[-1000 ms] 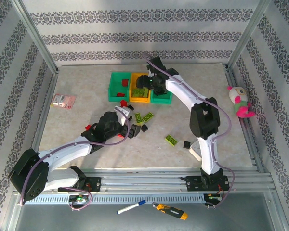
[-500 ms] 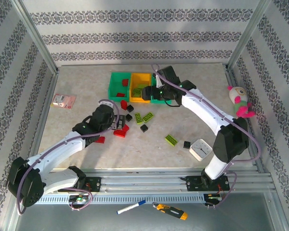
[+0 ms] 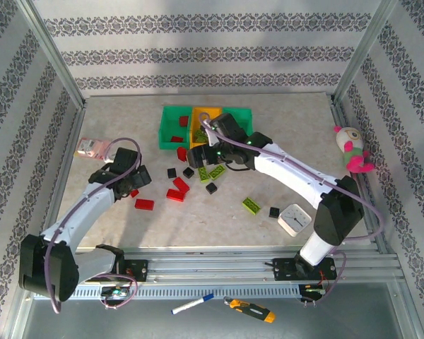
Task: Sort the legos into containers by color
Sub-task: Pick up the lego from the middle-right of the table, then place the lego in the container.
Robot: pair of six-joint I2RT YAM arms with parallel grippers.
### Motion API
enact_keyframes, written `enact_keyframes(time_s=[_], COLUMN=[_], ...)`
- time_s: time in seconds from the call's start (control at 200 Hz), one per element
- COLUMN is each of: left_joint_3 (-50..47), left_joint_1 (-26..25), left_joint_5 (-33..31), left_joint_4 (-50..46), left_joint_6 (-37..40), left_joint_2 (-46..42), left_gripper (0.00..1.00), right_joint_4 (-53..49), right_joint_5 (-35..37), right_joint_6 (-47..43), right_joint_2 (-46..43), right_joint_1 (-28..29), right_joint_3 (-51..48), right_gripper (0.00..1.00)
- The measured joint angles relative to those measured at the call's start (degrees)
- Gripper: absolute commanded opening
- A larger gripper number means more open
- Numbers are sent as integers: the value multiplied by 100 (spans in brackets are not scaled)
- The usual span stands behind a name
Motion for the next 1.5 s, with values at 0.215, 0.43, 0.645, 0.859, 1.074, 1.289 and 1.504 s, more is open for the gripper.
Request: enact_keyframes(time_s=[0.215, 0.43, 0.645, 0.859, 1.074, 1.289, 1.504], left_joint_3=[313, 417, 417, 522, 713, 1416, 2747], left_joint_1=[494, 597, 688, 688, 688, 680, 496], left_joint_5=[369, 669, 890, 990, 988, 990, 990], left_joint_4=[-330, -321, -184, -144, -151, -352, -387], left_joint_6=[-562, -800, -887, -828, -730, -540, -448], left_joint_2=[984, 1550, 2039, 2323, 2328, 2308, 2337], left_gripper=[92, 78, 58, 28, 23, 21, 16], right_joint_4=[24, 20, 17, -11, -46, -59, -22], right_joint_5=[-22, -15, -2, 35, 48, 79, 173], right_joint_6=[-83, -155, -192, -223, -236, -229, -184], right_joint_2=[271, 293, 293, 315, 378, 378, 304], right_joint_1=[81, 79, 79, 79, 79, 79, 74], right_joint_3=[223, 345, 361, 426, 599, 651, 511], right_gripper=[91, 91, 91, 91, 91, 91, 91])
